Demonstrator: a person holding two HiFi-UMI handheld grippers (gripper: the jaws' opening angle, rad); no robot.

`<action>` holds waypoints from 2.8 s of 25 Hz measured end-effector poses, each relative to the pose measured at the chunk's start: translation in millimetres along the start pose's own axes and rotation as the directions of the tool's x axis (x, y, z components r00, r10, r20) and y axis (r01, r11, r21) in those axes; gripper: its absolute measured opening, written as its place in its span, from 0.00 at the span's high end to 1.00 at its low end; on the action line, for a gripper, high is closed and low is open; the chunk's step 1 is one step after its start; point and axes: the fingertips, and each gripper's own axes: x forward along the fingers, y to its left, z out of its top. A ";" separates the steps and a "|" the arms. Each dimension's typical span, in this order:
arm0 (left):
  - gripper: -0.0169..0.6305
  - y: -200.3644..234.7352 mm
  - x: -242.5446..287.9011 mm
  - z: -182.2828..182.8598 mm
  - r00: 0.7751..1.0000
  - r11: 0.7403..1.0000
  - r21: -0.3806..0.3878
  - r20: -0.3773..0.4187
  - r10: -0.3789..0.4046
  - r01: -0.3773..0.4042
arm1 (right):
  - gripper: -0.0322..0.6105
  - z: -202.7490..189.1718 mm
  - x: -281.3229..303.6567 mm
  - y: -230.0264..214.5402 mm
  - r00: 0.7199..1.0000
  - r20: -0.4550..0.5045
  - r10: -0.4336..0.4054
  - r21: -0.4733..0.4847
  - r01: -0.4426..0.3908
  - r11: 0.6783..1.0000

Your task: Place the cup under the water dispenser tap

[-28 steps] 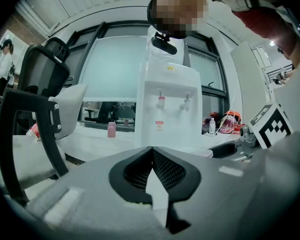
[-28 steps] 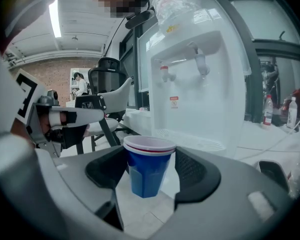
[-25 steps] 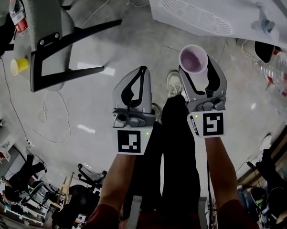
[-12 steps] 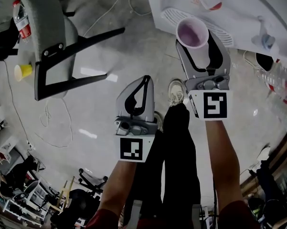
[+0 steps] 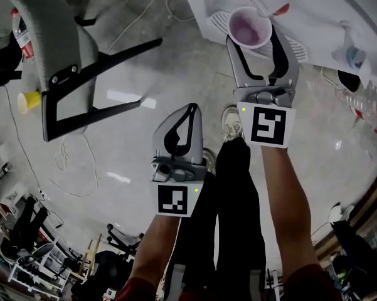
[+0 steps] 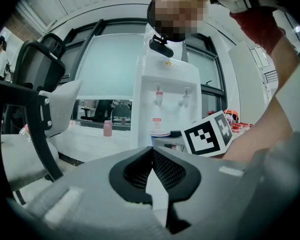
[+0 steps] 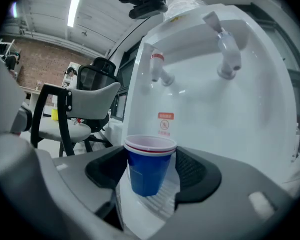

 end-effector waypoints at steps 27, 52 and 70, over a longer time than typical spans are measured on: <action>0.98 -13.6 -71.3 73.6 0.999 0.999 0.009 -0.007 0.032 -0.032 | 0.40 28.8 -130.4 26.3 0.979 -0.195 0.059 0.044 -0.052 0.998; 0.98 -33.8 -245.1 421.3 0.971 0.999 0.029 0.238 0.019 -0.027 | 0.43 433.6 -316.9 25.9 1.000 0.025 -0.008 0.041 0.007 0.999; 0.98 -40.0 -298.8 477.3 0.936 0.990 0.131 0.353 -0.005 -0.044 | 0.64 497.9 -362.5 18.0 0.983 0.143 -0.118 -0.053 0.126 0.991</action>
